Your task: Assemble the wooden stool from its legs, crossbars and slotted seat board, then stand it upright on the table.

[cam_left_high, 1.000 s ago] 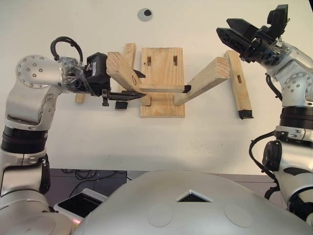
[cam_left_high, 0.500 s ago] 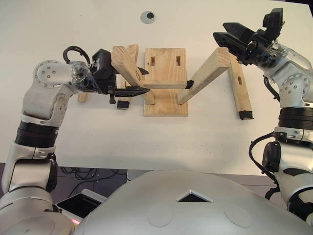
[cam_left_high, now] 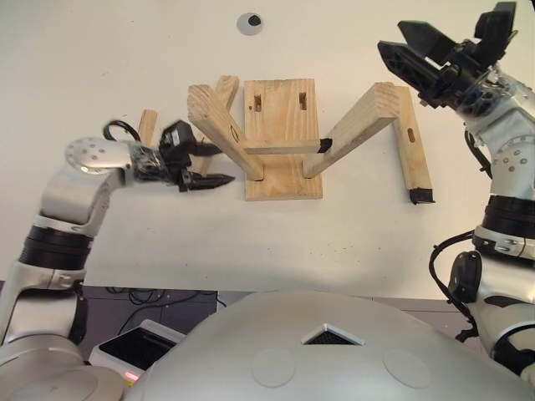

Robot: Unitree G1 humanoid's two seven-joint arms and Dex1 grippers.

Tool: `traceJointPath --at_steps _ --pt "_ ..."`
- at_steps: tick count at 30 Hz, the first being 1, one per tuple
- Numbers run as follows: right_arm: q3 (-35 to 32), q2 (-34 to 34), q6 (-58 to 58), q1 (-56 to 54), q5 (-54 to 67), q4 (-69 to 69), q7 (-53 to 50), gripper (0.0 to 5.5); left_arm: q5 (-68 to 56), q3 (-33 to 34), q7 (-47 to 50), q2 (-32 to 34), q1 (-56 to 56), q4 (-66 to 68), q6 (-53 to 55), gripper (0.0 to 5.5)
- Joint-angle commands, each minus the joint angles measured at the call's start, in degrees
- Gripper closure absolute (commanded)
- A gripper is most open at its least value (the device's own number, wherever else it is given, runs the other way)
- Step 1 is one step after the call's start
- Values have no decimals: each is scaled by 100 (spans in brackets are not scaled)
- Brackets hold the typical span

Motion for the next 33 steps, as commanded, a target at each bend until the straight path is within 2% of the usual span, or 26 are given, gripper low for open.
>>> traceJointPath --at_steps 1,4,6,10,13,16,19,22,27,30,33 --pt "-217 -868 387 771 295 -709 690 193 107 166 110 -32 -57 -108 105 158" --pt "-1285 -1598 2008 1404 2510 -1408 1504 193 116 323 405 -328 -12 -9 64 153" --pt "-1464 -1780 2378 1686 3050 -1734 1619 193 159 443 632 -475 37 81 9 153" --pt "-830 -1765 2350 2423 2802 -2601 1490 193 186 525 805 -658 123 101 14 153" --pt "99 -1123 2001 2398 2285 -2847 794 193 191 416 1104 -1170 11 38 -59 153" --pt "676 -754 1593 2261 1752 -2646 485 193 43 174 1203 -1760 -56 -283 -11 153" --pt "996 -821 843 2077 788 -1883 449 193 -289 -100 896 -2003 124 -842 138 153" --pt "1190 -972 31 1714 -166 -1080 497 193 -385 -486 737 -2136 318 -1248 214 153" --pt "1333 -993 -381 1585 -567 -765 682 193 -351 -697 804 -2234 432 -1379 293 153" --pt "1337 -1249 -395 1779 -625 -859 984 193 92 -511 895 -2053 165 -828 -14 153" --pt "1212 -1655 -301 2050 -590 -1054 1358 193 710 -219 1066 -1807 -588 286 -568 153"
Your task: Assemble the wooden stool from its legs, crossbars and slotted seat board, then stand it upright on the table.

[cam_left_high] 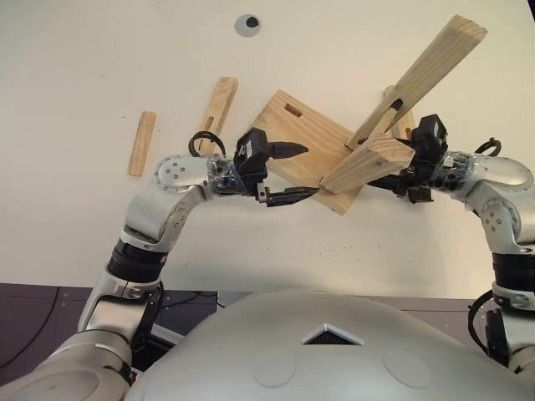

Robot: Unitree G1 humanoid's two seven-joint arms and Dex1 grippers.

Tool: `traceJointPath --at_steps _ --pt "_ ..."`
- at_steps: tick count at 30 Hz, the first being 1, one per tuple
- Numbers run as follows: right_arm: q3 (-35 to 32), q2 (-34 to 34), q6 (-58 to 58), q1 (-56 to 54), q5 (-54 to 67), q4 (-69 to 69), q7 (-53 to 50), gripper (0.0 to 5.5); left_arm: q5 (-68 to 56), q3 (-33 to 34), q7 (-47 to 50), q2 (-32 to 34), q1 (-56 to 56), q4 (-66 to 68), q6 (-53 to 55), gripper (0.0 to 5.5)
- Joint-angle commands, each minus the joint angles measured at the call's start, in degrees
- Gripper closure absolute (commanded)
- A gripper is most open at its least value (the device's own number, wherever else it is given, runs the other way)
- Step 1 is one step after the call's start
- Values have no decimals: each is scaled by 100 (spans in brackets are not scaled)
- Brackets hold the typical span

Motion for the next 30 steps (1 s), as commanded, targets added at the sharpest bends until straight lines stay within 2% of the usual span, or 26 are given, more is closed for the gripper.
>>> traceJointPath --at_steps 1,5,8,10,13,17,22,25,30 --pt "-129 -576 64 358 -17 -294 404 193 939 381 405 275 -1101 1517 -809 153" --pt "300 -884 -363 673 -818 -397 327 193 2325 267 1677 -11 -2286 3633 -2354 153" --pt "523 -824 -407 650 -1089 -403 268 193 3341 -238 2246 -107 -2630 4711 -3528 153" --pt "686 -864 -272 610 -1316 -410 115 193 3717 -500 2307 -181 -2627 5203 -4033 153" --pt "959 -781 -18 379 -1599 -486 -156 193 3977 -842 1929 -158 -2323 5263 -4413 153" --pt "1016 -328 152 -119 -1674 -376 -610 193 3747 -948 1143 170 -1696 4516 -4404 153" --pt "914 198 522 -464 -1796 -302 -1245 193 2951 -690 334 1264 -273 2001 -3577 153" --pt "754 567 568 -724 -1929 3 -1776 193 2648 -552 77 1627 256 875 -3017 153" --pt "332 798 697 -1105 -1849 96 -2049 193 2538 -270 -167 1889 438 273 -2523 153"
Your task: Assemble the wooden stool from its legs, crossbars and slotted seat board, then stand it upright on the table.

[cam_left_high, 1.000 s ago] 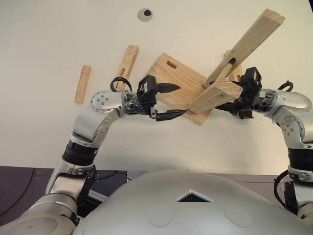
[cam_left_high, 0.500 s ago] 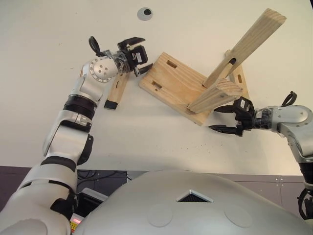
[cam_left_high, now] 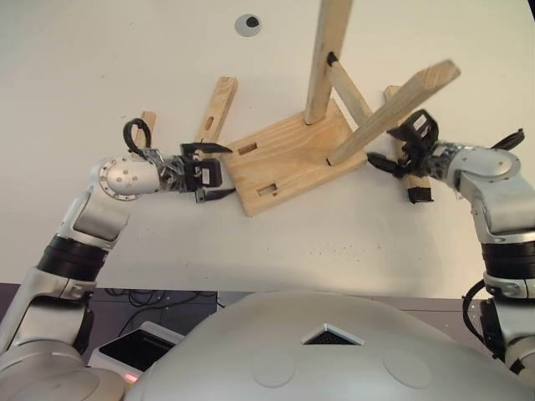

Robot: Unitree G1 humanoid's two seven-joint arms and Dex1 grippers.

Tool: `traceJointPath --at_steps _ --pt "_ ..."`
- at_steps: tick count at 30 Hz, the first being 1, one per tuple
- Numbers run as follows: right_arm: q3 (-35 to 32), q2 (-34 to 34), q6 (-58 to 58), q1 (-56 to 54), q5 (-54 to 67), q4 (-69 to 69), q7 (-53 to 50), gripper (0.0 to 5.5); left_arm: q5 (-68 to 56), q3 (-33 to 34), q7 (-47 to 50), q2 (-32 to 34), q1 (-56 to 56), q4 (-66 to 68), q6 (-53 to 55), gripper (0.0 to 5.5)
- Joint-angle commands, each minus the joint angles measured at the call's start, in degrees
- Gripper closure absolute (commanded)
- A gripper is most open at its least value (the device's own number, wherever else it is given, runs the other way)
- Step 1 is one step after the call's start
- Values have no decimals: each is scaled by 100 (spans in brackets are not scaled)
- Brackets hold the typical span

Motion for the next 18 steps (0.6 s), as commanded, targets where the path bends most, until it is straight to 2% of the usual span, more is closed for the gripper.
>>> traceJointPath --at_steps 1,4,7,10,14,18 --pt "-140 208 -51 -276 296 -133 80 193 -130 161 -168 46 -44 -174 131 153" --pt "-380 -96 -72 -298 275 -186 160 193 -339 465 -518 412 -85 -503 368 153" --pt "-402 -533 -194 -101 109 -299 351 193 -913 775 -833 604 -145 -1284 1050 153" --pt "-391 -815 -100 206 335 -718 738 193 -1293 933 -732 340 -621 -1499 1499 153" --pt "-175 -1014 69 858 1141 -1673 1663 193 323 532 693 -322 -1756 582 229 153" --pt "332 -834 126 928 1089 -1601 1601 193 935 6 1002 -756 -1968 1844 -806 153"
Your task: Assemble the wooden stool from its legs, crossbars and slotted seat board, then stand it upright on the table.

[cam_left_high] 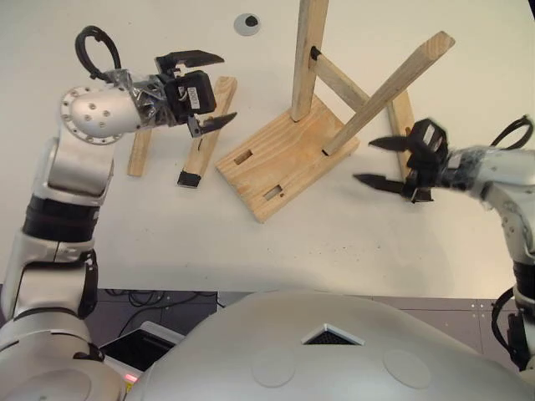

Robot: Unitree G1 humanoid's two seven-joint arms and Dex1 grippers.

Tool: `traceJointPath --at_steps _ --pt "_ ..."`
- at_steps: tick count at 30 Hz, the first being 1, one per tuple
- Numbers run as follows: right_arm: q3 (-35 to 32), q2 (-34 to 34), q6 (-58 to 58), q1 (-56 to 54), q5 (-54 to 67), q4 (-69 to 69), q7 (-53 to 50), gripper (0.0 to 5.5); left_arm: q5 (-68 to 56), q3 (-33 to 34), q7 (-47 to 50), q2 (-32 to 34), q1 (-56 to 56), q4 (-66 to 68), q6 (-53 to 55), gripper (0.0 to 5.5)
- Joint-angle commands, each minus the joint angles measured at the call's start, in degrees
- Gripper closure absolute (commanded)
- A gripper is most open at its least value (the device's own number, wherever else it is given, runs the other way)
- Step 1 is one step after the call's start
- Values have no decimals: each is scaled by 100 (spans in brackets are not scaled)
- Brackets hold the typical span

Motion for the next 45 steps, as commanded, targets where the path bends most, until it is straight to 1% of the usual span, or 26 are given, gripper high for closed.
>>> traceJointPath --at_steps 1,4,6,8,11,13,20,23,26,29,31,33,34,37,40,45 --pt "471 140 42 39 -90 70 -94 193 505 -504 225 -400 -76 1030 -855 153" --pt "942 241 -104 -132 -360 375 -183 193 761 -725 313 -504 119 1424 -1263 153" --pt "1151 481 -129 -304 -542 603 -387 193 759 -761 271 -508 247 1460 -1323 153" --pt "1216 842 -212 -538 -712 970 -744 193 669 -746 159 -516 361 1394 -1286 153" --pt "1054 1313 -389 -835 -875 1513 -1281 193 597 -745 27 -575 486 1249 -1213 153" --pt "984 1371 -474 -888 -919 1632 -1392 193 576 -745 -27 -601 557 1100 -1153 153" --pt "668 1190 -518 -962 -921 1670 -1418 193 265 -535 -148 -796 527 491 -659 153" --pt "392 999 -400 -980 -784 1422 -1291 193 211 -428 -183 -677 645 257 -536 153" --pt "-6 894 -322 -1085 -669 1257 -1320 193 -37 -8 -186 -411 946 7 -327 153" --pt "-196 924 -291 -1103 -630 1227 -1379 193 -477 457 -227 -257 1157 -319 41 153" --pt "-251 945 -305 -1023 -609 1230 -1428 193 -1365 1077 -259 -339 1201 -673 827 153" --pt "-308 997 -273 -892 -575 1167 -1519 193 -2094 1782 8 -482 1172 -676 1578 153" --pt "-322 1026 -262 -842 -560 1138 -1565 193 -2264 2077 204 -521 1225 -570 1803 153" --pt "-301 1071 -260 -756 -536 1099 -1670 193 -2347 2620 677 -561 1624 -347 2027 153" --pt "-290 1066 -246 -635 -485 1024 -1742 193 -2311 2944 1079 -692 2113 -267 2061 153" --pt "-255 1038 -244 -441 -448 993 -1784 193 -2124 3095 1815 -1139 2914 -24 2111 153"
